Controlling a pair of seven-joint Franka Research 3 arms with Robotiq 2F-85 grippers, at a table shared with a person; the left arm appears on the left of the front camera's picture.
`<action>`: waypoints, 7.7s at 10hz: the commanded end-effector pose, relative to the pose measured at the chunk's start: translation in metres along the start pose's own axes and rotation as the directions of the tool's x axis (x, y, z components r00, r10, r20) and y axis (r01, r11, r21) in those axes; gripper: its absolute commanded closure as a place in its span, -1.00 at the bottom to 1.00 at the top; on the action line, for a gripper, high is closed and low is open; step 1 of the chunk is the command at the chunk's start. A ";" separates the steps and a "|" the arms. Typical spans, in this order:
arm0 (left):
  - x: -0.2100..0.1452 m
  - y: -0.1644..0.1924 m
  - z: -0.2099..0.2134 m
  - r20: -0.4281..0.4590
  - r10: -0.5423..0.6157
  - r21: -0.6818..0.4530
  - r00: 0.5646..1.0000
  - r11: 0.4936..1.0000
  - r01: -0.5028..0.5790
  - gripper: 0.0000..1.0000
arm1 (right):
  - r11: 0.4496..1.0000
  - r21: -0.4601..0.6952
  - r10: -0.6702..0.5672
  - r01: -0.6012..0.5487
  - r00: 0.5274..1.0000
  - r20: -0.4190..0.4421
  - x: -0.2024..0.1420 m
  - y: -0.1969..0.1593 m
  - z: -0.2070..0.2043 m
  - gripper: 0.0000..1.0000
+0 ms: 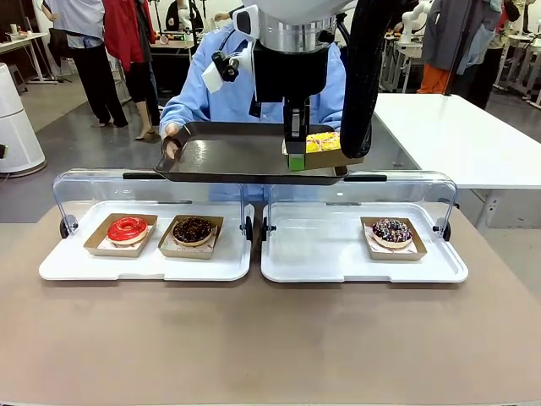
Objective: Provide the desired donut to the person.
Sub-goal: Place the picked Paper togo box onto the Handle tray extended by the person.
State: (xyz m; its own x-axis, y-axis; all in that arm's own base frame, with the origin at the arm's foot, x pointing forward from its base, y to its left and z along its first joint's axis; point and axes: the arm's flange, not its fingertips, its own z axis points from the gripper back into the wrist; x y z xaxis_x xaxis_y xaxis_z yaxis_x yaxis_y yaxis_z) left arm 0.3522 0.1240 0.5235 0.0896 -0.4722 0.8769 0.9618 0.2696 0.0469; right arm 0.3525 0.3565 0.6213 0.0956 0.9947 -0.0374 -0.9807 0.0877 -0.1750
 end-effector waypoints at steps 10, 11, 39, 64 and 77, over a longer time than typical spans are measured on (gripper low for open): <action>0.001 0.000 0.001 0.011 -0.005 -0.001 1.000 1.000 0.005 -1.00 | 0.999 -0.019 0.046 -0.043 0.974 0.220 -0.002 -0.132 -0.006 0.96; 0.001 0.000 0.001 0.011 -0.005 -0.001 1.000 1.000 0.005 -1.00 | 0.999 -0.020 0.031 -0.027 0.976 0.216 -0.002 -0.145 -0.012 0.96; 0.001 0.000 0.001 0.011 -0.005 -0.001 1.000 1.000 0.005 -1.00 | 0.982 0.189 0.027 -0.030 1.000 0.016 -0.043 -0.118 -0.060 -1.00; 0.001 0.000 0.001 0.011 -0.005 -0.001 1.000 1.000 0.005 -1.00 | 0.990 0.114 -0.063 -0.082 0.467 0.882 -0.416 -0.070 -0.110 -1.00; 0.001 0.000 0.001 0.011 -0.005 -0.001 1.000 1.000 0.005 -1.00 | 0.990 0.138 -0.131 -0.012 0.242 0.961 -0.486 -0.077 -0.213 -1.00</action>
State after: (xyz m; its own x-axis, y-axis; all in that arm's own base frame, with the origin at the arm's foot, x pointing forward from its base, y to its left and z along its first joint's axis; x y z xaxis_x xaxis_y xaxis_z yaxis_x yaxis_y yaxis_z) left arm 0.3524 0.1237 0.5235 0.0903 -0.4731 0.8763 0.9621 0.2688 0.0460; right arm 0.4086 -0.1381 0.4473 0.0139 0.3303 0.9438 -0.9959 0.0887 -0.0164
